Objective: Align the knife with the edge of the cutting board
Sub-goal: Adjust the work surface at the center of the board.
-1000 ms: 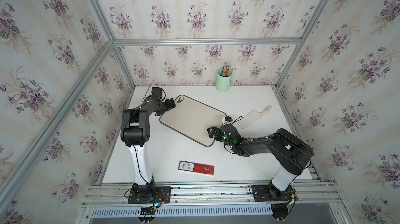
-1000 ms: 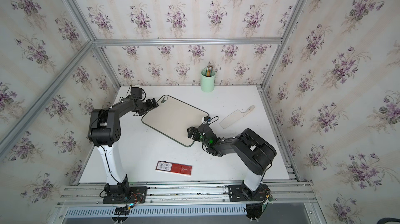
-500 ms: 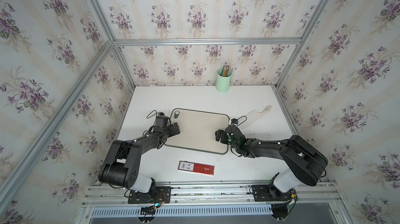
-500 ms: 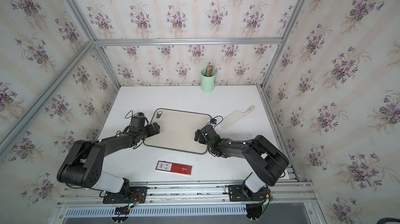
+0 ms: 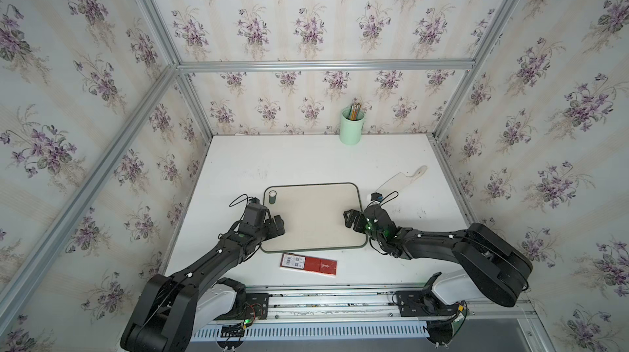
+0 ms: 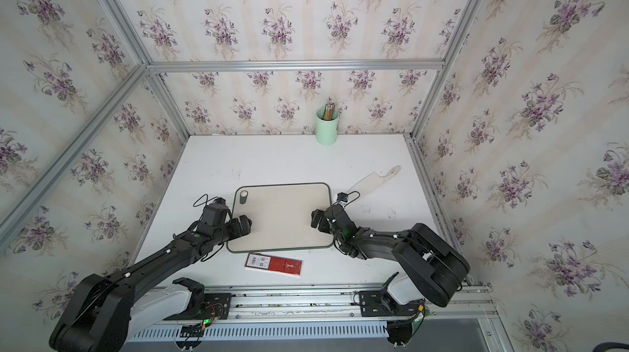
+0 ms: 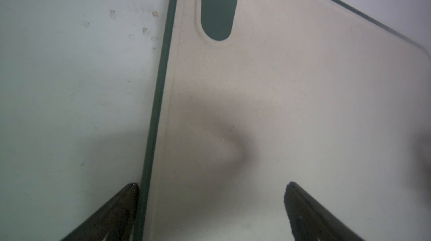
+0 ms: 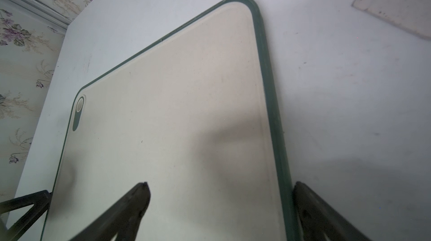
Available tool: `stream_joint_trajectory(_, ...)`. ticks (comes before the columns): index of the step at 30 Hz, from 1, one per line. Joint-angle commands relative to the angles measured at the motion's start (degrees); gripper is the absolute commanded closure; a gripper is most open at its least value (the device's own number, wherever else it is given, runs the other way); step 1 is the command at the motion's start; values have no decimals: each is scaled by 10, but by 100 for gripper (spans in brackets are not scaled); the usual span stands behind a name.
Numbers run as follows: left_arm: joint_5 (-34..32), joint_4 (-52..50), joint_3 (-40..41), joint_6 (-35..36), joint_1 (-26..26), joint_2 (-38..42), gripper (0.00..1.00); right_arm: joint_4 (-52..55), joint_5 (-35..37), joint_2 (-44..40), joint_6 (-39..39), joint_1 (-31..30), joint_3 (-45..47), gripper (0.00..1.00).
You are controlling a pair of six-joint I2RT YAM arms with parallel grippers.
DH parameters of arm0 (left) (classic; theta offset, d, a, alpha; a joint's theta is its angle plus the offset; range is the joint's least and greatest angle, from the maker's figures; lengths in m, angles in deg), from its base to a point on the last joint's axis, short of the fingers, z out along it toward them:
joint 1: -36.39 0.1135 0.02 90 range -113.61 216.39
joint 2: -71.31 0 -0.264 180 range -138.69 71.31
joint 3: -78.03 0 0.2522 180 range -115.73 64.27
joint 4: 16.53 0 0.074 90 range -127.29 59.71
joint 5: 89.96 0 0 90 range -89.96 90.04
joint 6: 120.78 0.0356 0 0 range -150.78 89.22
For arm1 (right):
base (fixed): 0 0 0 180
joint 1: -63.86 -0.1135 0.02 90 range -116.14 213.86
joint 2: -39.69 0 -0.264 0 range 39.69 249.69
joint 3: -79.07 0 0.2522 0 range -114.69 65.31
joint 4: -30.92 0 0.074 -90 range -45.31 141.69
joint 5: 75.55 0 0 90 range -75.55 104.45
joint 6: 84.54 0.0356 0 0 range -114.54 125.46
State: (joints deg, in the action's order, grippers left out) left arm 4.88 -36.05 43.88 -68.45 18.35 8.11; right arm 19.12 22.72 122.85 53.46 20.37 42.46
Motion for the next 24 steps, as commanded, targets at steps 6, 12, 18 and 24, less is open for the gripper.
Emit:
stream_joint_trajectory(6, 124, -32, -5, -23, -5, -41, 1, 0, -178, -7, 62, -15, 30, 4)
stream_joint_trajectory(12, 130, 12, -30, -20, -6, -106, 0, 0, -140, 0, 67, -15, 21, 4)
stream_joint_trajectory(18, 148, 56, -62, -20, -6, -195, 1, 45, -99, 49, 43, -14, -53, 4)
stream_joint_trajectory(24, 144, 72, -68, -18, -6, -219, 0, 50, -81, 59, 40, -14, -69, 4)
